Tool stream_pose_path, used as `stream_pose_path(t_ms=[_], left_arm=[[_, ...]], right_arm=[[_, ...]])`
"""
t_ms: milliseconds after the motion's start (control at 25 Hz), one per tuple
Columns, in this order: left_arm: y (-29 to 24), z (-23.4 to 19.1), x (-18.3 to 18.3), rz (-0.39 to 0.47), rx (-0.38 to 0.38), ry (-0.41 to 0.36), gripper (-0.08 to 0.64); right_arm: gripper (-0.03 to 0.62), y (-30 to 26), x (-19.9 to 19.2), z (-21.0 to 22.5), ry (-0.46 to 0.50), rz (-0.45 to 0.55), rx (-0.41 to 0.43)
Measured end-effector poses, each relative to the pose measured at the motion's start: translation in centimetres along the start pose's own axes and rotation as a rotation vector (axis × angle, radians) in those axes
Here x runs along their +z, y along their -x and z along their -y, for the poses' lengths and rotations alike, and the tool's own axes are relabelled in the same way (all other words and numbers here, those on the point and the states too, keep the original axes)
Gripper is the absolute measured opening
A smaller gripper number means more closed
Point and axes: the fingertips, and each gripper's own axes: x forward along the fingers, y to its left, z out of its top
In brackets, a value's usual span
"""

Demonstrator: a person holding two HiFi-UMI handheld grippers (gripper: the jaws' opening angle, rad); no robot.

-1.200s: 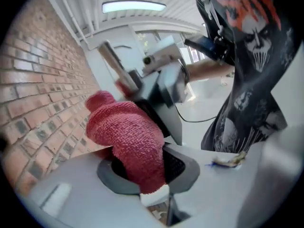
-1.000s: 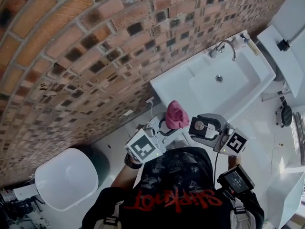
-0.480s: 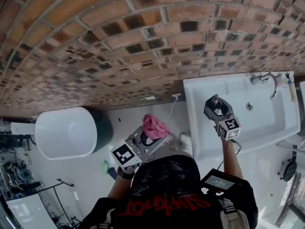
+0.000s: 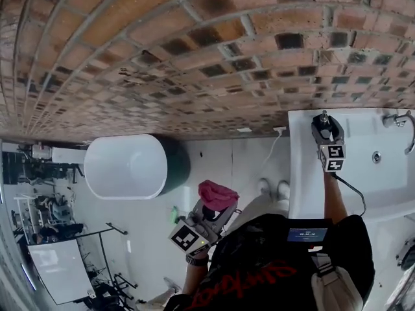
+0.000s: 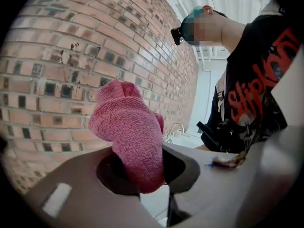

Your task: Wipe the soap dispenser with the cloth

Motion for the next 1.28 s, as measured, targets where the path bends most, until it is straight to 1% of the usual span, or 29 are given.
stream_pose_path(t_ms=[160, 240, 360, 440, 600, 760, 800, 840, 880, 920, 960, 1000, 1080, 1160, 1200, 1280], left_arm=[[-1.1, 0.8, -0.8, -0.016, -0.004, 0.008, 0.091], [-2.1, 1.0, -0.9, -0.007, -0.018, 0.014, 0.091], [-3.5, 1.3, -0.7, 0.016, -0.044, 0.021, 0.091], [-3.9, 1.8, -0.7, 0.006, -0.064, 0.018, 0.091], [-3.7, 2.3, -0.7, 0.003, -0.093, -0.001, 0.091], [-2.4, 3.0, -0.4, 0.033, -0.125, -0.008, 0.091], [-2.0, 3.2, -0.4, 0.041, -0.133, -0.008, 0.091], [-1.6, 3.4, -0.5, 0.045, -0.139, -0.006, 0.091], [-1.2, 3.5, -0.5, 0.047, -0.143, -0.004, 0.091], [-0.6, 3.8, -0.4, 0.05, -0.147, -0.004, 0.091], [0.0, 4.0, -0.3, 0.055, -0.151, -0.009, 0.091], [0.6, 4.4, -0.1, 0.063, -0.158, -0.019, 0.091], [2.1, 5.1, 0.0, 0.079, -0.179, -0.045, 0.091], [3.7, 6.1, -0.1, 0.099, -0.211, -0.07, 0.091], [4.5, 6.7, -0.2, 0.114, -0.229, -0.078, 0.091], [6.3, 7.8, -0.5, 0.146, -0.262, -0.091, 0.091]], right_arm=[[0.301, 0.0, 0.2, -1.7, 0.079, -0.001, 0.028], [0.302, 0.5, 0.2, -1.9, 0.07, -0.003, 0.045], [0.359, 1.3, 0.3, -1.8, 0.049, 0.003, 0.071], [0.373, 2.0, 0.8, -2.0, 0.056, 0.01, 0.085], [0.369, 4.0, 2.4, -0.7, 0.041, 0.044, 0.058], [0.373, 7.1, 2.8, -1.0, 0.017, 0.054, 0.055], [0.373, 8.4, 3.2, -1.1, 0.013, 0.065, 0.039], [0.37, 9.9, 3.9, -1.1, 0.011, 0.078, 0.004], [0.342, 11.9, 4.8, -1.1, 0.014, 0.094, -0.047], [0.301, 14.2, 6.0, -1.2, 0.018, 0.118, -0.101], [0.285, 16.5, 7.6, -1.7, 0.018, 0.155, -0.141], [0.271, 18.9, 9.4, -2.5, 0.009, 0.203, -0.161], [0.204, 23.3, 12.7, -5.2, -0.021, 0.299, -0.147], [0.147, 27.2, 15.4, -9.0, -0.04, 0.374, -0.099], [0.105, 29.1, 16.5, -10.9, -0.034, 0.4, -0.081], [0.067, 32.8, 18.1, -15.0, 0.012, 0.43, -0.062]])
